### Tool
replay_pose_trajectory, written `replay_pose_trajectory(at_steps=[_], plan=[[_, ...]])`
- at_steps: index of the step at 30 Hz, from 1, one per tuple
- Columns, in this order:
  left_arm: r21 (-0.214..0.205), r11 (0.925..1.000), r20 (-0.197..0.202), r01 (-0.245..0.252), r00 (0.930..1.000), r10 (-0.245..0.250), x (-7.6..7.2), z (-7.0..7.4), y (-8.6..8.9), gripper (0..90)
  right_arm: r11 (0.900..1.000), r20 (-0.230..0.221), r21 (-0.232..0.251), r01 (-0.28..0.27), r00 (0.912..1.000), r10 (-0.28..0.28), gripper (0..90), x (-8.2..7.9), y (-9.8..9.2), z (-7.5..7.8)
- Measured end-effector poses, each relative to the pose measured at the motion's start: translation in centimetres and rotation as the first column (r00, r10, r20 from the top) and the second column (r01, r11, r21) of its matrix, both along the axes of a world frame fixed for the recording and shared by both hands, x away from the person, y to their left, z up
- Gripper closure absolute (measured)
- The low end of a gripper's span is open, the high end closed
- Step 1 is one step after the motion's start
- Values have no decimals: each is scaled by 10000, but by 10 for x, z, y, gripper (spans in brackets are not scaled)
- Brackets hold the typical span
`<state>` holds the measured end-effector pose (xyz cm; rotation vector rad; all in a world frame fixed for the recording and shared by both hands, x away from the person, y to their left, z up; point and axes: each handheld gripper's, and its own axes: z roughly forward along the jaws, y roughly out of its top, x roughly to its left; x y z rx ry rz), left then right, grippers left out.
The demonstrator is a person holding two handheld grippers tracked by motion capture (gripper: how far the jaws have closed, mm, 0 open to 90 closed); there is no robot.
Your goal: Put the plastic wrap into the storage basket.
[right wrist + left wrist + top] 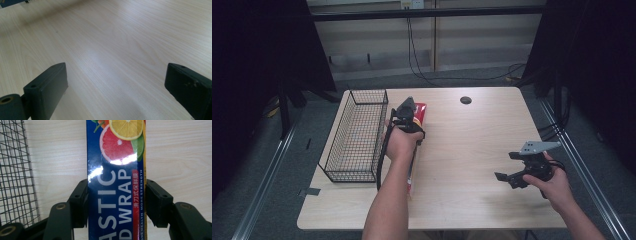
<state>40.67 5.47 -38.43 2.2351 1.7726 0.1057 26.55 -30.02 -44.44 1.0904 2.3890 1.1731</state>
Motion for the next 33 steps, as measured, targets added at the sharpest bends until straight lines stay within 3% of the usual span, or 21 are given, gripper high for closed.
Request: replay_pose_trajectory(at_steps=[14,33], plan=[[-53,9998,-154,-171,9997,171,1,17,11,440,10000,-1,73,-8,10000,8,41,0,0,0],[-103,9983,-48,-568,9984,567,2,38,36,440,9995,-17,314,-5,10000,5,21,0,-1,1]])
